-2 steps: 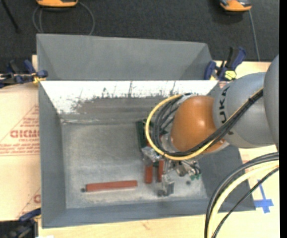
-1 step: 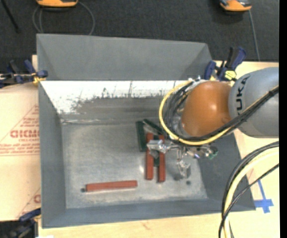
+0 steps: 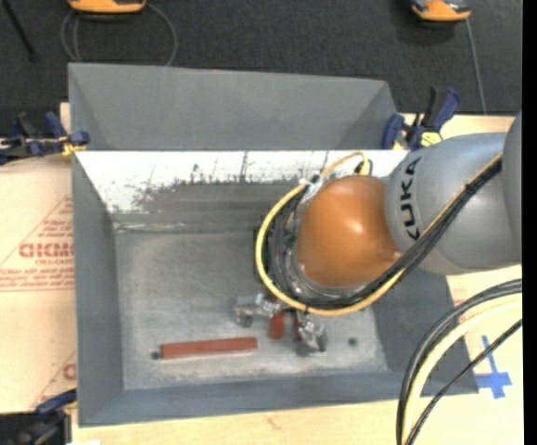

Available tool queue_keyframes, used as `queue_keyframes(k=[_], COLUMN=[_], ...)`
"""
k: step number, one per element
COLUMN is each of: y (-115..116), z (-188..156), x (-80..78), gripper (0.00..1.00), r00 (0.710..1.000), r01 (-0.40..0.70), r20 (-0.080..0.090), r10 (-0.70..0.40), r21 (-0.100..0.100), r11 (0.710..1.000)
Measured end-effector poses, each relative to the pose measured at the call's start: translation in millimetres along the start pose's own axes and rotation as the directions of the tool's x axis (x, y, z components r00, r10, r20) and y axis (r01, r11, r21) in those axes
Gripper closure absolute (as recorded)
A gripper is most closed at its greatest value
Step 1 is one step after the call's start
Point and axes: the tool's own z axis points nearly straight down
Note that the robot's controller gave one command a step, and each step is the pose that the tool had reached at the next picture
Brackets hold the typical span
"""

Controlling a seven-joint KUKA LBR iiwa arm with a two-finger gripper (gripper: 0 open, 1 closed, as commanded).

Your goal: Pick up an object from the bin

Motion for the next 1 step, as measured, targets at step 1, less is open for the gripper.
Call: queue_keyframes(k=[1], y=[42.6], z=[0.4], x=[-80.8], gripper=[0.00], r00=[1.000], r01=[0.012], r20=[0.005], r10=[-0.012], r21=[0.002], r11=[1.000])
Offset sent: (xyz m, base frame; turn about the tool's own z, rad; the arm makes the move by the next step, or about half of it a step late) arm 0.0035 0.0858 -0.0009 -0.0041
